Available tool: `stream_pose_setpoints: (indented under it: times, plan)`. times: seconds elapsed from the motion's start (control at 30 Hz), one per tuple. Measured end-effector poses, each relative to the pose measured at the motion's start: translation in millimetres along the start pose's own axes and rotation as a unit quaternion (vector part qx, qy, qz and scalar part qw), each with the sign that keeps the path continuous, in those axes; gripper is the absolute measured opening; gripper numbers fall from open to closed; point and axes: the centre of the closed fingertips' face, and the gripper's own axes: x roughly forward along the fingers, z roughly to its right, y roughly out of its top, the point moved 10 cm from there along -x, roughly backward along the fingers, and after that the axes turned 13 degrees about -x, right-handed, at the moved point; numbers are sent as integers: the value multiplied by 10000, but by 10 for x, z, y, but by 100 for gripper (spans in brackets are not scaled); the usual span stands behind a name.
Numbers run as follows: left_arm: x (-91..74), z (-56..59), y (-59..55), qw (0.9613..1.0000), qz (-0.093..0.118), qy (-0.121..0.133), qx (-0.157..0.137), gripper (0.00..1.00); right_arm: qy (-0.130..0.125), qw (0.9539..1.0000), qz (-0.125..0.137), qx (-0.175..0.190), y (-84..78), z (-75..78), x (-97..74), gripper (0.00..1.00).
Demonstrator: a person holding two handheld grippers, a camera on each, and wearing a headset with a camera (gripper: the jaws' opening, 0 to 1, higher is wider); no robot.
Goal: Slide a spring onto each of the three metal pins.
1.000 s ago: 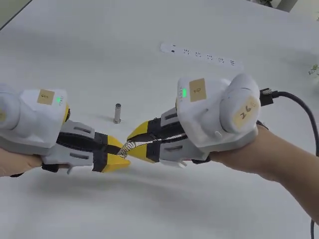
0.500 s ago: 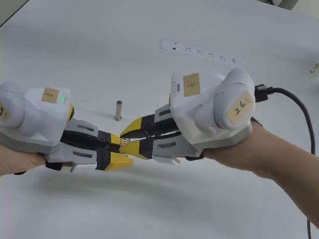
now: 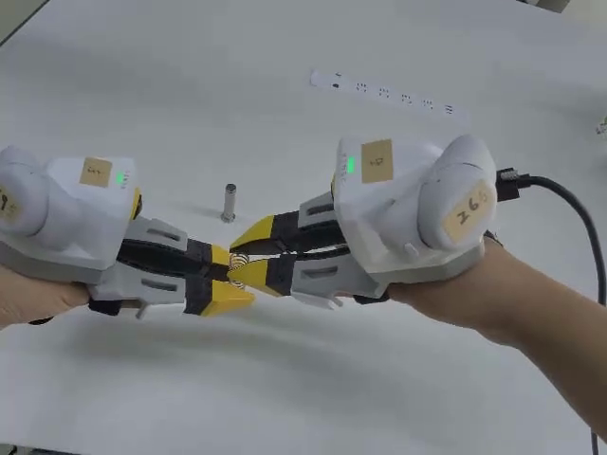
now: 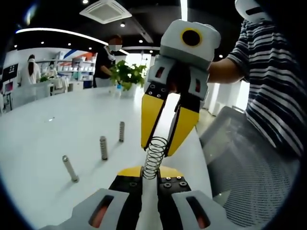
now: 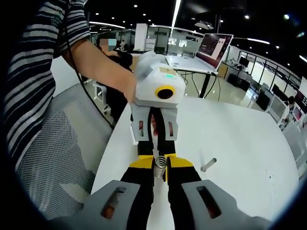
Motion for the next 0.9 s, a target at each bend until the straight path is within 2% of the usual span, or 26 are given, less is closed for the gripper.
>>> stream_pose_setpoints:
  times: [0.5,0.9]
  plan:
    - [25,3,11,9999,37,34,-120,5,-41,10000,-22,-63,19,32,-36,7]
    - [-37,-27,-8,9994,119,249,-215,12,-54,9999,-56,-98,29,73,-34,7]
